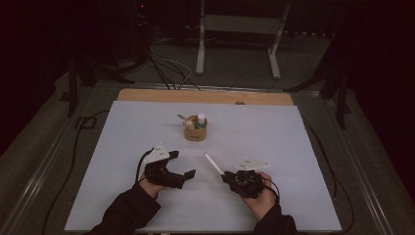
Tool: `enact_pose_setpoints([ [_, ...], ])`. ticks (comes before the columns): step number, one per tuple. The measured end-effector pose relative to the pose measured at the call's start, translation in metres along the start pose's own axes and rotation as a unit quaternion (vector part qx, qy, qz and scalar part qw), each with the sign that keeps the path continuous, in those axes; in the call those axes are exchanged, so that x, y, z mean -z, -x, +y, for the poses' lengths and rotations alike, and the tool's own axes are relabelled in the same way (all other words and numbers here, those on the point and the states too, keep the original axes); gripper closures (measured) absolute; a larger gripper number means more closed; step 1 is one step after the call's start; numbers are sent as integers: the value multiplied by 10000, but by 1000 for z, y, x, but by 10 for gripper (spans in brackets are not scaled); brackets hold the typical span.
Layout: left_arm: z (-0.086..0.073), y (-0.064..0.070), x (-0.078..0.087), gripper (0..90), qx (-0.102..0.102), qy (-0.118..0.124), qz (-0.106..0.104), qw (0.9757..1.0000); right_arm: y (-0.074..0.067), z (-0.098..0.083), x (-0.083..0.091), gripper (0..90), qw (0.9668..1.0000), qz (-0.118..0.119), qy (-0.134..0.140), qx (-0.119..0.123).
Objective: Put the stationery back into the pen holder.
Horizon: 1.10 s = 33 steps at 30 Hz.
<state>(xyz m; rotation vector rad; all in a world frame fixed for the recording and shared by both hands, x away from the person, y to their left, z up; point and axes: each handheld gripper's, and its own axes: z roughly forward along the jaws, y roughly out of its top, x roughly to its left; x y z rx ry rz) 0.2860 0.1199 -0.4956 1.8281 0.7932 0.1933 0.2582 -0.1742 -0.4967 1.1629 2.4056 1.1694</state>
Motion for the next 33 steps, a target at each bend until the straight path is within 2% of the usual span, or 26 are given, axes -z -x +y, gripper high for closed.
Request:
enact_pose_setpoints([
  [2, 1, 1, 0, 12, 0, 17, 4, 10000, 4, 0, 3, 791, 10000, 14, 29, -60],
  [5, 1, 1, 1, 12, 59, 48, -24, 10000, 13, 1, 6, 791, 9993, 189, 113, -298],
  [8, 1, 0, 1, 12, 135, 73, -40, 9999, 18, 2, 9, 791, 9990, 178, 188, -377],
  [14, 6, -1, 1, 12, 477, 142, -104, 9987, 17, 6, 13, 791, 9984, 231, 423, -278],
  [15, 7, 0, 0, 12, 509, 146, -100, 9985, 18, 6, 13, 791, 9979, 314, 502, -274],
  [18, 11, 1, 0, 12, 591, 126, -45, 9982, 17, 5, 13, 790, 9972, 320, 630, -226],
  [22, 14, 2, 1, 12, 811, 151, -126, 9965, 18, 4, 13, 791, 9956, 434, 782, -272],
  [26, 17, 4, 1, 12, 845, 145, -134, 9962, 17, 4, 14, 791, 9938, 540, 938, -262],
  [31, 19, 4, 0, 12, 907, 204, -98, 9956, 17, 5, 18, 791, 9922, 536, 1092, -285],
  [33, 19, 4, -2, 12, 941, 294, -212, 9949, 17, 4, 18, 791, 9919, 524, 1118, -298],
])
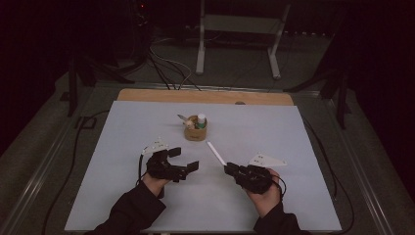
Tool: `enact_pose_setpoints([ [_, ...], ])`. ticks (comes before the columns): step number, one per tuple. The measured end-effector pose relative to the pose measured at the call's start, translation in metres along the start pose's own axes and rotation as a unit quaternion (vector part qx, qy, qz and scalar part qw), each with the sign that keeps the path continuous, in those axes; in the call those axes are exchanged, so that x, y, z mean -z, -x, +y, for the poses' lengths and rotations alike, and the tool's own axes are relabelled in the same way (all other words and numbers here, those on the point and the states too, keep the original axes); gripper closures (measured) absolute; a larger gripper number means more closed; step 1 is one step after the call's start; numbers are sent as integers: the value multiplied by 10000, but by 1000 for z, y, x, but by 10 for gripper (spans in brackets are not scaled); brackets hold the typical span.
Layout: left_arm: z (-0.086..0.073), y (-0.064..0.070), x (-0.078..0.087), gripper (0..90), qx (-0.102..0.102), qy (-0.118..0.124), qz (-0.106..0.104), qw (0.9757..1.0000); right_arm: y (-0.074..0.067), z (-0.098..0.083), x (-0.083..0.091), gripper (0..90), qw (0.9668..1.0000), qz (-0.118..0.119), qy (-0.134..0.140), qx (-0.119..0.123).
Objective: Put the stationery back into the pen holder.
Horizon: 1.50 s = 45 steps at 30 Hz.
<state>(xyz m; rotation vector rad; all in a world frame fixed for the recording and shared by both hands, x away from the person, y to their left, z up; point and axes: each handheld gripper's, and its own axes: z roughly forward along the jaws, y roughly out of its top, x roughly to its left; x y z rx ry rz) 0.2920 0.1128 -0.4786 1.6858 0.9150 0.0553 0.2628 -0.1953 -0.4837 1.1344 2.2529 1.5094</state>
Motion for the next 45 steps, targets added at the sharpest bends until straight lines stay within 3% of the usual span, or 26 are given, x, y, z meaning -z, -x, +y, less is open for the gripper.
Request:
enact_pose_setpoints([
  [4, 1, -2, -4, 57, 95, -37, -67, 9999, -2, 0, 1, 791, 10000, 3, 46, 13],
  [8, 3, -6, -6, 59, 485, -72, -39, 9988, -3, 0, 1, 791, 9999, 25, 91, 42],
  [10, 5, -8, -7, 59, 693, -83, -156, 9974, -3, 0, 1, 791, 9999, 28, 130, 43],
  [14, 9, -14, -7, 69, 1143, 68, -409, 9926, -6, 1, 1, 791, 9999, 45, 140, 73],
  [20, 13, -16, -12, 70, 1381, 110, -521, 9890, -10, 2, -1, 791, 9997, 59, 179, 181],
  [25, 14, -18, -18, 71, 1798, 31, -702, 9812, -12, 1, -3, 791, 9996, 79, 193, 191],
  [29, 14, -16, -22, 72, 1913, -1, -759, 9786, -14, 2, -4, 790, 9995, 105, 200, 206],
  [35, 15, -15, -26, 229, 2165, 100, -923, 9719, -16, 3, -4, 791, 9994, 130, 227, 233],
  [38, 15, -14, -30, 343, 2250, 15, -1047, 9687, -17, 3, -5, 790, 9993, 162, 217, 250],
  [39, 15, -14, -32, 380, 2311, 1, -1124, 9664, -18, 3, -5, 790, 9993, 158, 220, 263],
  [45, 12, -16, -36, 577, 2506, 42, -1207, 9605, -21, 4, -7, 790, 9990, 242, 232, 301],
])
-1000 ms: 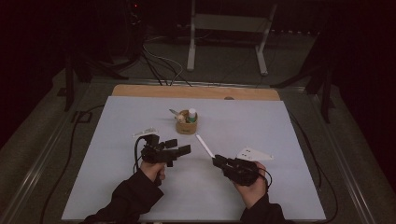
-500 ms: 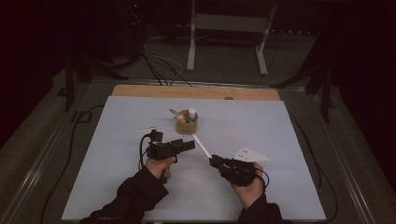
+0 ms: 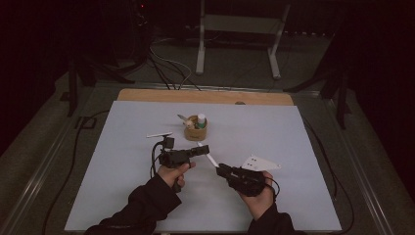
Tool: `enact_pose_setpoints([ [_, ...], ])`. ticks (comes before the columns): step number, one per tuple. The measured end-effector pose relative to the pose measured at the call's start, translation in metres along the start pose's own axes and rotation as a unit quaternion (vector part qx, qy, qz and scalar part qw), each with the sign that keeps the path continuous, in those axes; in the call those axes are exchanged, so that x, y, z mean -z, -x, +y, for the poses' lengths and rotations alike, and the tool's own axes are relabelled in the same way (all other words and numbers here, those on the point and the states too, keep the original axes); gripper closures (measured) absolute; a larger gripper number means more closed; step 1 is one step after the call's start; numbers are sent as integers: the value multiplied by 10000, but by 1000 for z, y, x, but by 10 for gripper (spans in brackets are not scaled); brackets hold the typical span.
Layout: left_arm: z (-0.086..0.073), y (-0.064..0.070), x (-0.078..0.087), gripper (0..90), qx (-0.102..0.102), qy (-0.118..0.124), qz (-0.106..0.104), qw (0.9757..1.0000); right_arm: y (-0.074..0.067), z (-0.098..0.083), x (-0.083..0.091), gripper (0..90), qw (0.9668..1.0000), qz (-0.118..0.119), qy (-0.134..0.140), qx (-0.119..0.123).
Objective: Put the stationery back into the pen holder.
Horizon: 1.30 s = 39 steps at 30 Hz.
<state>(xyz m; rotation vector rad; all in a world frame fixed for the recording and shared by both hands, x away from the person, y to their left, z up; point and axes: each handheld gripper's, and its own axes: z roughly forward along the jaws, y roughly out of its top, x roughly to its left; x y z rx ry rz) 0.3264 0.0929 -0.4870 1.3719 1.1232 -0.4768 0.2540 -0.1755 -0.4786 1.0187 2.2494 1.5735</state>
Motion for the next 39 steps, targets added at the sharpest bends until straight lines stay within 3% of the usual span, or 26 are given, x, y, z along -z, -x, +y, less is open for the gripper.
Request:
enact_pose_setpoints([
  [5, 0, -1, 0, 735, 67, 22, -64, 10000, -2, 0, 0, 791, 10000, 38, -6, 48],
  [9, 0, 0, 0, 774, 97, 37, -222, 9997, -2, 0, 0, 790, 10000, 36, -13, 74],
  [12, -1, 3, 0, 791, -23, 55, -300, 9995, -2, -1, -2, 789, 9999, 38, -77, 89],
  [15, 0, 3, 0, 794, -147, 56, -302, 9994, -1, 0, -2, 769, 9996, 39, -65, 261],
  [17, 0, 6, 1, 795, -317, 40, -259, 9992, 1, 1, -2, 633, 9997, 48, -71, 235],
  [20, 0, 9, 1, 795, -482, 2, -182, 9987, 2, 1, -2, 571, 9998, 24, -112, 186],
  [23, 1, 12, 3, 795, -731, -46, -31, 9973, 4, 2, 1, 427, 9999, -104, -35, 130],
  [26, 2, 13, 4, 795, -780, -50, 3, 9969, 5, 3, 2, 375, 9998, -137, -21, 112],
  [32, 4, 16, 8, 796, -1146, -60, 168, 9933, 12, 3, 7, 136, 9998, 46, -165, 30],
  [39, 8, 26, 9, 795, -1758, -84, 324, 9839, 18, 0, 11, 61, 9995, 213, -243, -41],
])
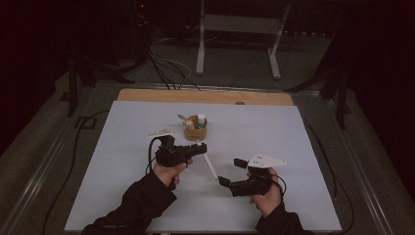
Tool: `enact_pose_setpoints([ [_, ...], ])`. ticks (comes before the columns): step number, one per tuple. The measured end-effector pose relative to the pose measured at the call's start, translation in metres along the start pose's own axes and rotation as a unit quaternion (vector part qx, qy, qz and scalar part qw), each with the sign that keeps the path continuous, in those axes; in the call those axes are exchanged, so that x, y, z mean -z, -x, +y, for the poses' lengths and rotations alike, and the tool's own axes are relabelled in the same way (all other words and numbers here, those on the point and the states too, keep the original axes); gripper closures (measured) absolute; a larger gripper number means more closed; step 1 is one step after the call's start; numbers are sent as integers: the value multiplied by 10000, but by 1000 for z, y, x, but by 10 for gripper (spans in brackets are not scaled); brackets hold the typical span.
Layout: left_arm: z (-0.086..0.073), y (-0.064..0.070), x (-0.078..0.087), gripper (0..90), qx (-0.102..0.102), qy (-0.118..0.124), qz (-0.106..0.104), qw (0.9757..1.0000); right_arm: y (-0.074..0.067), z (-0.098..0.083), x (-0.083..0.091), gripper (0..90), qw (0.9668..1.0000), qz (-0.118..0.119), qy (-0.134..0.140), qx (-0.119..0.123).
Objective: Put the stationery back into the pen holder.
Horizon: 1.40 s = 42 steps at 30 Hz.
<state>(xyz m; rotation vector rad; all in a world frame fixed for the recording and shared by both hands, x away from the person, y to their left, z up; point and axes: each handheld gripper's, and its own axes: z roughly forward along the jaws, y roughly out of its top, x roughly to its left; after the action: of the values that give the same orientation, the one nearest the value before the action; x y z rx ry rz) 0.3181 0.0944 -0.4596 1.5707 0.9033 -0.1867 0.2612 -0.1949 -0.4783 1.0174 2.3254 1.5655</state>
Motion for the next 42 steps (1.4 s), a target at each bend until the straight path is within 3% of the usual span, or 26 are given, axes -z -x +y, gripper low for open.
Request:
enact_pose_setpoints([
  [2, 2, 2, 0, 795, -188, -35, 85, 9998, 1, 0, 1, 18, 9999, 109, -57, 24],
  [6, 7, 5, 2, 795, -410, -60, 160, 9990, 3, -3, 3, 18, 9998, 97, -138, 54],
  [14, 14, 6, 8, 795, -753, -109, 306, 9966, 4, -9, 5, 7, 9988, 249, -411, 102],
  [21, 22, 6, 9, 795, -906, -129, 401, 9950, 4, -13, 4, 7, 9986, 199, -485, 117],
  [26, 28, 7, 10, 794, -1139, -137, 542, 9919, 4, -13, 4, 7, 9988, 182, -405, 184],
  [31, 37, 6, 11, 794, -1190, -119, 576, 9911, 7, -14, 3, 7, 9984, 251, -487, 163],
  [42, 58, 9, 12, 794, -1460, -81, 615, 9873, 7, -14, 4, 6, 9992, 226, -281, 199],
])
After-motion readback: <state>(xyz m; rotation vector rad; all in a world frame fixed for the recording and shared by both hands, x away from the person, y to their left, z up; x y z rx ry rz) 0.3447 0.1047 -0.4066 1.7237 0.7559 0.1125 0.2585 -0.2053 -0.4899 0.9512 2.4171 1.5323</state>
